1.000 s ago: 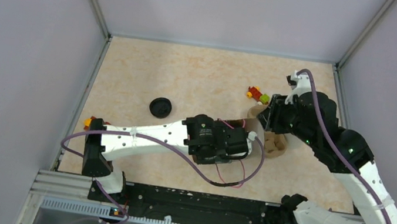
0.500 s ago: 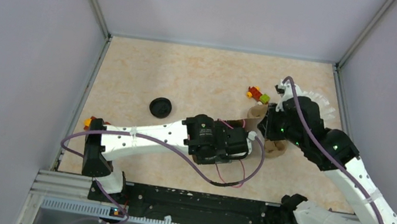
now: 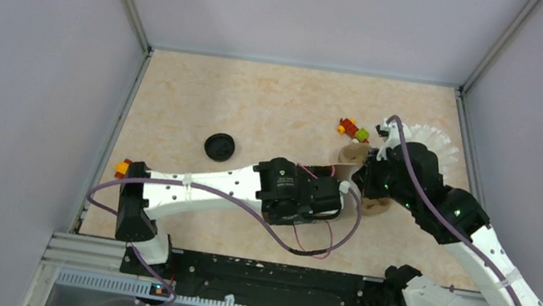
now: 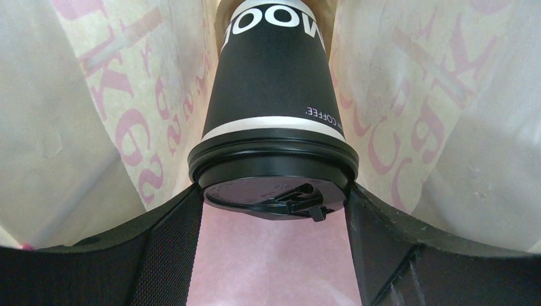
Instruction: Pack the takeout coffee
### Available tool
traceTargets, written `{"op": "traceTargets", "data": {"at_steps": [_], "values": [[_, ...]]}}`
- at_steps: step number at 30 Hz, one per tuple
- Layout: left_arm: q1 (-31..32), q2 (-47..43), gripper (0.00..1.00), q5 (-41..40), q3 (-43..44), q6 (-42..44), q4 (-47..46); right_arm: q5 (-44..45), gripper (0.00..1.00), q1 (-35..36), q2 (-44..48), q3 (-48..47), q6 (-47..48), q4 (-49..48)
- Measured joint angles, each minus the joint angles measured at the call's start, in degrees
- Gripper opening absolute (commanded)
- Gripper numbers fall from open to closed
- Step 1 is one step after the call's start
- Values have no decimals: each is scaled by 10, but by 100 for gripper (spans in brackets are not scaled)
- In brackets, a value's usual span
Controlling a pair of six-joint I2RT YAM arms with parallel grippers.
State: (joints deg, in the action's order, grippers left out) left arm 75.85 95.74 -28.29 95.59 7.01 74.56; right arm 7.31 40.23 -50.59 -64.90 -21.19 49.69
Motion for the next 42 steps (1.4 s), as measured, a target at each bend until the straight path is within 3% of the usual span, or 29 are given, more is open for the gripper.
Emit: {"op": "traceTargets", "data": {"at_steps": [18,29,42], "values": [[4,15,50,-5,0,13,-5,-37,0,0,23,34,37,-32],[15,69,51,-9,34,18,5,-31,0,-2,34,43,42,-21],[20,71,50,-21,33,-25,34,-40,0,-3,12,45,38,-35]]}}
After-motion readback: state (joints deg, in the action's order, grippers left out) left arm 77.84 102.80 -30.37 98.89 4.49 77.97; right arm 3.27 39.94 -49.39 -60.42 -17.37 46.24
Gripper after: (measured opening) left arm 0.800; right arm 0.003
